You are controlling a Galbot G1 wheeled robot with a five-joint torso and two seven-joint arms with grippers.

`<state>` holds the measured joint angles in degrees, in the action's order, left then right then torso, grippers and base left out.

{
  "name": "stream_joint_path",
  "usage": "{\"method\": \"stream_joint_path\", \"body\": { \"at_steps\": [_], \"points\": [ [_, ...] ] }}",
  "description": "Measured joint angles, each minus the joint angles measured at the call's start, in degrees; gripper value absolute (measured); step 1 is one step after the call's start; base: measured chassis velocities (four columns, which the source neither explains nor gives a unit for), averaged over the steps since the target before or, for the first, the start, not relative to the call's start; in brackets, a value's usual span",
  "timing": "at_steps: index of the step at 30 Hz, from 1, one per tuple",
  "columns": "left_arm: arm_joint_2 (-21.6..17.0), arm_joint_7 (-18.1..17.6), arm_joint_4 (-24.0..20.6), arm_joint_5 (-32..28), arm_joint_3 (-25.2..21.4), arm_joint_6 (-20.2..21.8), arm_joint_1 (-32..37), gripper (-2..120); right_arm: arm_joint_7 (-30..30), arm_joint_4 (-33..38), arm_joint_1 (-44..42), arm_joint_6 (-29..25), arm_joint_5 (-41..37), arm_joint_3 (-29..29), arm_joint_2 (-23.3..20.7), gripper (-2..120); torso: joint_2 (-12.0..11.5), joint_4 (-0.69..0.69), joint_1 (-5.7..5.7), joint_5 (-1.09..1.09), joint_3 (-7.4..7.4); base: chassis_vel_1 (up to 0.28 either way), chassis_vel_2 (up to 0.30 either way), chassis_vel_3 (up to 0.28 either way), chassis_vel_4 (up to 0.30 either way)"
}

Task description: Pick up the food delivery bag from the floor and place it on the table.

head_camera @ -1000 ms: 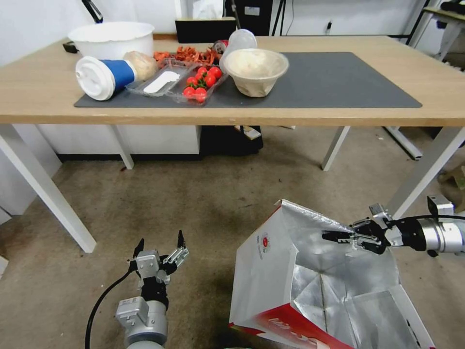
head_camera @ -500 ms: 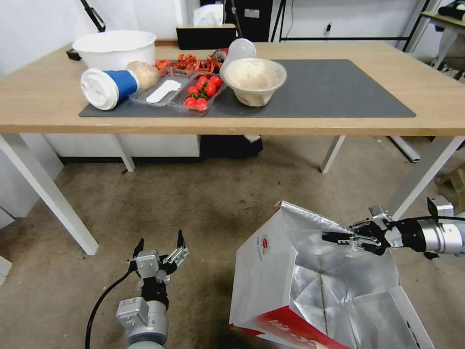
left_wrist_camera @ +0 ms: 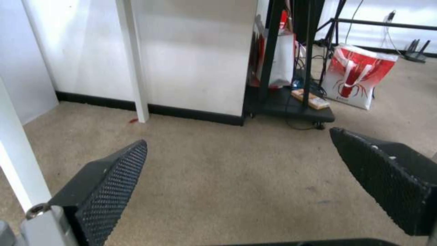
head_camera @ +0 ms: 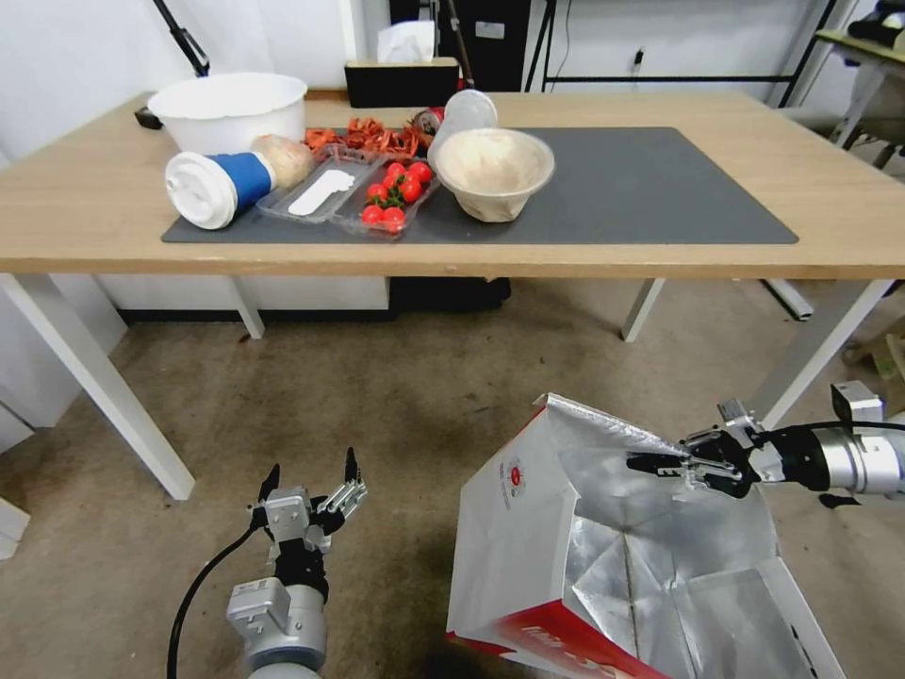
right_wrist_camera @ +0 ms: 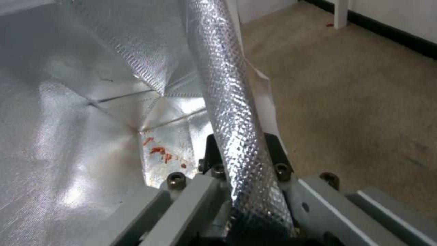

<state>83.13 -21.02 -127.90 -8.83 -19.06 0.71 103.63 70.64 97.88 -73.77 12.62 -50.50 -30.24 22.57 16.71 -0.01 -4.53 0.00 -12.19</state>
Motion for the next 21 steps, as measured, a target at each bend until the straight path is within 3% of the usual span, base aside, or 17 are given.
{"method": "stream_joint_path", "body": {
  "at_steps": [21],
  "points": [
    [-0.09, -0.15, 0.38, -0.09, -0.01, 0.2, -0.3, 100, 0.01, -0.21, 0.48, -0.01, -0.03, 0.16, -0.14, 0, 4.83, 0.01, -1.58, 0.0, -3.26, 0.0, 0.0, 0.0, 0.0]
  ]
}}
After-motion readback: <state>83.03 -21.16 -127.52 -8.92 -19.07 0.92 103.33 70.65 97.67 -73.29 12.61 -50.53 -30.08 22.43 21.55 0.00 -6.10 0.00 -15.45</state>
